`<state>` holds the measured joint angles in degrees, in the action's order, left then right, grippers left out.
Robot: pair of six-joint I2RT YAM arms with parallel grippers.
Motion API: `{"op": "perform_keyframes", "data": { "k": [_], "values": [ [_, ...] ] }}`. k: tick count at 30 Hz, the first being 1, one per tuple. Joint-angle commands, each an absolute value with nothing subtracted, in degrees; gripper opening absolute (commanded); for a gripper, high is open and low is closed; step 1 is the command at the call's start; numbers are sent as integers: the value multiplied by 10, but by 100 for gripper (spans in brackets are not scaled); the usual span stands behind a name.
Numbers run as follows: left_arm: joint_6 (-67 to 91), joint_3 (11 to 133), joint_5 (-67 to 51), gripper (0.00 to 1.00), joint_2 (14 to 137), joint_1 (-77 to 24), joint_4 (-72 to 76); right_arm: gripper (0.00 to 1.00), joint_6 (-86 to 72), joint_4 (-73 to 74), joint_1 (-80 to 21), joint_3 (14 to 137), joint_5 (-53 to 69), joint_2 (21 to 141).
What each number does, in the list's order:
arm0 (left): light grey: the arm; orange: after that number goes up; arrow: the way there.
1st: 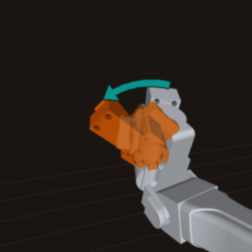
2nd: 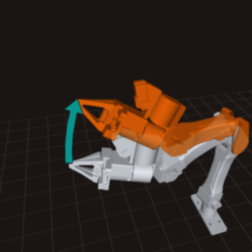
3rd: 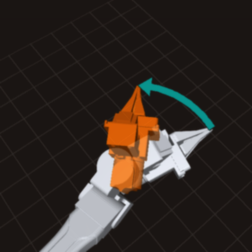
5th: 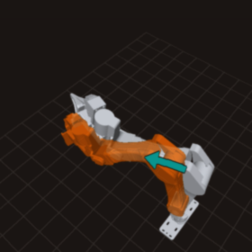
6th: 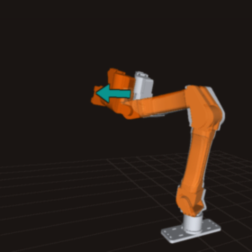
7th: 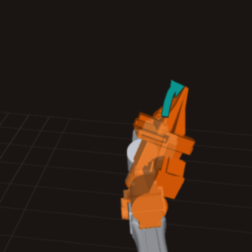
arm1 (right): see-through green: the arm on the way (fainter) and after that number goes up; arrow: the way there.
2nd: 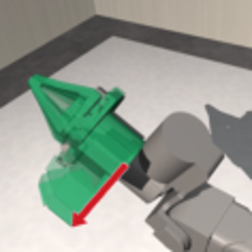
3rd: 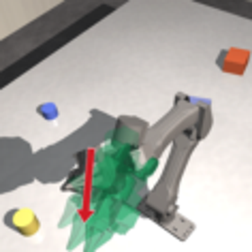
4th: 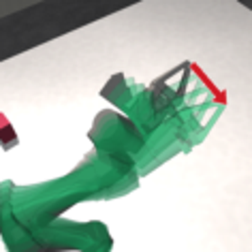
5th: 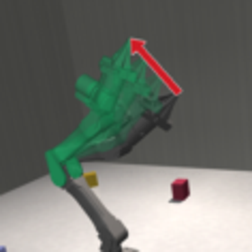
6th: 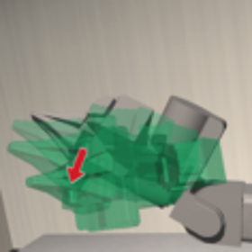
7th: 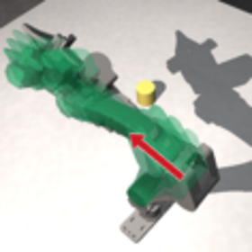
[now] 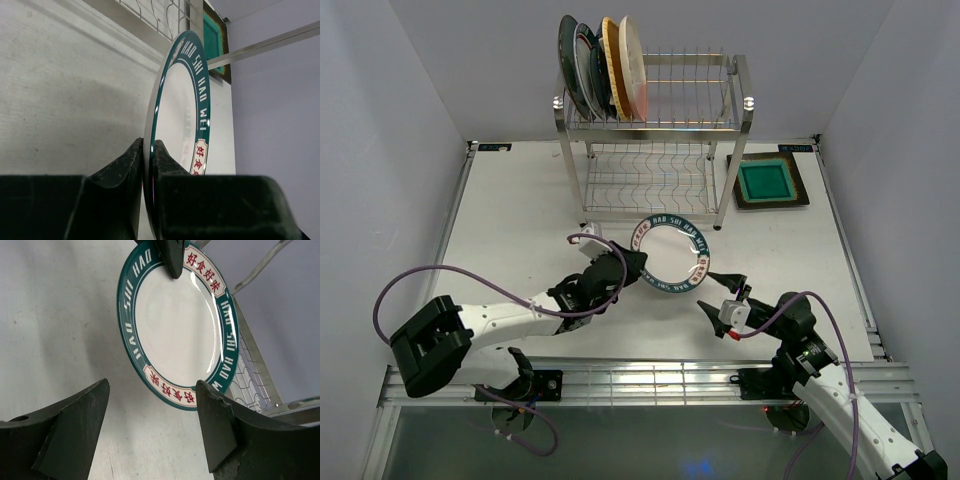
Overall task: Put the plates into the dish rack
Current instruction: Insert the plate into the dish rack.
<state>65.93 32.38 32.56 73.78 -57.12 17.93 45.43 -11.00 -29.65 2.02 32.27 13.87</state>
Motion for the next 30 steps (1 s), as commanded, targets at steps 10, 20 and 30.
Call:
{"op": "perform_keyframes", "data": {
  "k": [10, 20, 30],
  "values": [
    [437, 317, 399, 0, 607, -572, 127, 76, 436, -164, -294, 33, 289, 166],
    [279, 291, 207, 0, 471, -573, 122, 76, 433, -178, -295, 33, 275, 190],
    [273, 416, 193, 0, 545, -612, 76, 74, 424, -189, -295, 41, 260, 216]
  ]
}}
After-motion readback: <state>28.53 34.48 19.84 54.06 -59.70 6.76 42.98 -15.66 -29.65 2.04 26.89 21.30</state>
